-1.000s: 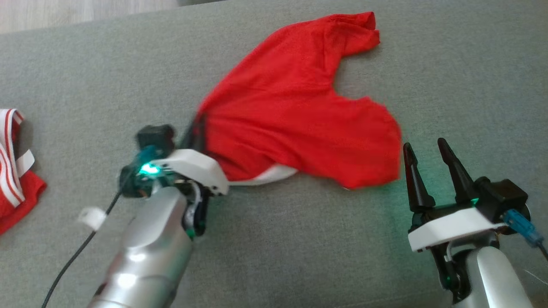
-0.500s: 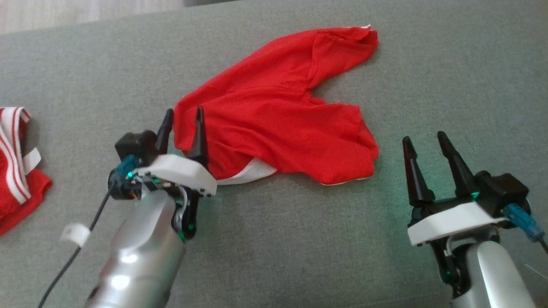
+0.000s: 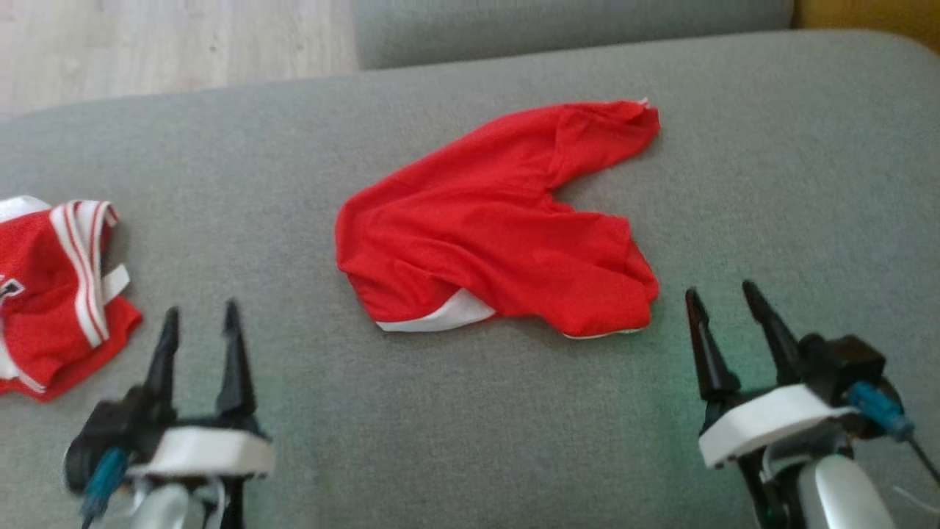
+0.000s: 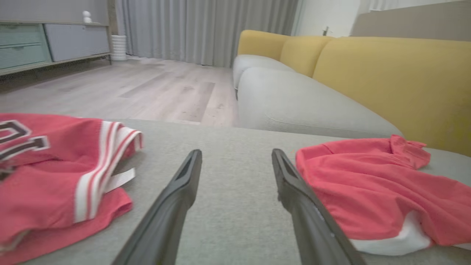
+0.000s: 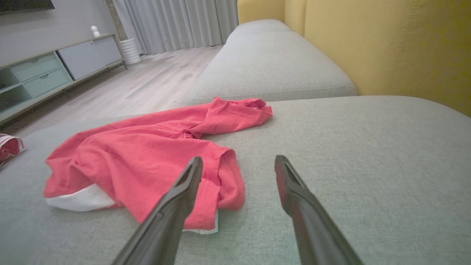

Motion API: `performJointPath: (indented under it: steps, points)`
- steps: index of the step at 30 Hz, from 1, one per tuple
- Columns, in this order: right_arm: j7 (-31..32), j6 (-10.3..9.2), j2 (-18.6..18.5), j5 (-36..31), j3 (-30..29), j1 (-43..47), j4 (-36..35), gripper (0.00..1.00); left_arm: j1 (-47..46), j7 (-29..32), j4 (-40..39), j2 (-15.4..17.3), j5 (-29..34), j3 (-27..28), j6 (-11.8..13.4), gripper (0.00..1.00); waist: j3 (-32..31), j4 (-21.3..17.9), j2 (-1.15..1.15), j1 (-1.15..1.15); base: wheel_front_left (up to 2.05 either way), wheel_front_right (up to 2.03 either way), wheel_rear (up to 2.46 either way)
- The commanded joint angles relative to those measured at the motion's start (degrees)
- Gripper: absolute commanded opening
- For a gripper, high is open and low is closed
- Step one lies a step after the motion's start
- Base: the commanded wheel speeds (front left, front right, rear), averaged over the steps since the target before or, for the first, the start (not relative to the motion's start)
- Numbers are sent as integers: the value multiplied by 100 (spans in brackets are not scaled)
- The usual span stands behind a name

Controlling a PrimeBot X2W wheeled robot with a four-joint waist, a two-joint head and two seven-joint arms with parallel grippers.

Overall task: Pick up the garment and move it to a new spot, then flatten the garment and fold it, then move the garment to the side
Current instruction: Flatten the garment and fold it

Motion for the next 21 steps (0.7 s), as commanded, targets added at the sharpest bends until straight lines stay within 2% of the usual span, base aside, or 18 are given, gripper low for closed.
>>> performJointPath:
  steps: [1, 10, 21]
  points:
    - [32, -4, -18, -49, 190, -22, -177, 100, -21, -69, -287, 127, 42, 302, 57, 100, -98, 71, 0, 1, 0, 0, 0]
    - [178, -4, -23, -35, 276, 73, -160, 100, 369, -69, -686, 76, 69, 373, 164, 100, -105, 129, 0, 1, 0, 0, 0]
    - [141, -4, -18, 22, 266, 58, -119, 100, 464, -66, -621, -16, 24, 263, 166, 100, -259, 111, 0, 1, 0, 0, 0]
